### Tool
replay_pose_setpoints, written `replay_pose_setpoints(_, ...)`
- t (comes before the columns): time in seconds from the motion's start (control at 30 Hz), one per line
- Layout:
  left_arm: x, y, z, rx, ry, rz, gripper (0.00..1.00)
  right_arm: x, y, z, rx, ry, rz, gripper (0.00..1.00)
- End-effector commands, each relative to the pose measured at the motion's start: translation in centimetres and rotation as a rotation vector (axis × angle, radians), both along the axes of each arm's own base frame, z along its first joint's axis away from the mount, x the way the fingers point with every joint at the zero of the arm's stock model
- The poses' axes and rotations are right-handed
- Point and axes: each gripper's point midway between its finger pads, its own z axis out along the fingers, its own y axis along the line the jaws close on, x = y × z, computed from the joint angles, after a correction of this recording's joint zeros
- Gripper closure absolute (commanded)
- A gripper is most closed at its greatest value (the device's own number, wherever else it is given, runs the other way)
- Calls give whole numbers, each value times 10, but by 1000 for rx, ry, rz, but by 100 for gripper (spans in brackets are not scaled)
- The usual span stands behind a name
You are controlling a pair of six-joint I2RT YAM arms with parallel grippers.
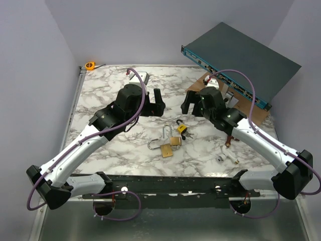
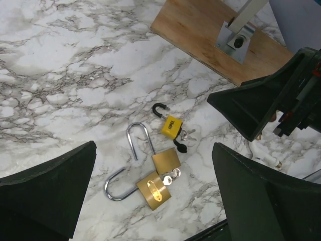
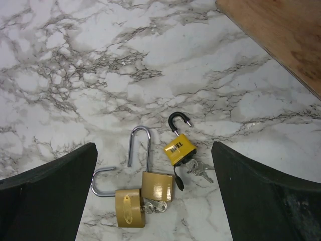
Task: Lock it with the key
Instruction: Pick up the lock from the center of the board.
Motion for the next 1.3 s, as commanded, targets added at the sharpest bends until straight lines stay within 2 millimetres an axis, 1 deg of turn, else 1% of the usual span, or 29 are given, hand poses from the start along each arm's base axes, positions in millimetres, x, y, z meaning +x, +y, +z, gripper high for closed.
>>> replay_pose_setpoints(0.0,-3,1,9,-41,-19,-6,2,2,-1,-8,-13,9,-11,0)
replay_pose_setpoints(0.23,-6,4,8,-34,-5,-15,1,3,0,-19,-19,37,-24,0)
replay_pose_setpoints(0.37,-8,7,4,-38,8,-13,2,5,3,-31,-30,66,-25,0)
replay_pose_setpoints(0.43,-9,9,0,-45,25,-14,1,8,5,-42,-41,95,-29,0)
replay_pose_setpoints(0.57,-11,16,-8,-57,62,-15,2,13,7,-73,-64,168,-64,1)
replay_pose_setpoints(0.63,-12,21,-12,-65,77,-14,2,15,6,-88,-76,198,-92,4)
replay_pose_setpoints(0.8,-20,35,-19,-71,88,5,2,24,-3,-112,-144,226,-165,14)
replay_pose_setpoints(0.9,-22,40,-24,-74,96,17,1,20,-6,-127,-168,267,-179,17)
replay_pose_setpoints(0.97,-24,41,-28,-76,104,21,2,17,-3,-138,-174,291,-162,20)
replay_pose_setpoints(1.03,-24,40,-31,-85,109,19,1,12,2,-148,-183,309,-152,20)
replay_pose_setpoints(1.1,-24,39,-33,-89,117,14,2,7,8,-153,-203,317,-149,21)
replay_pose_setpoints(1.27,-24,36,-35,-94,121,7,2,1,8,-167,-234,334,-169,23)
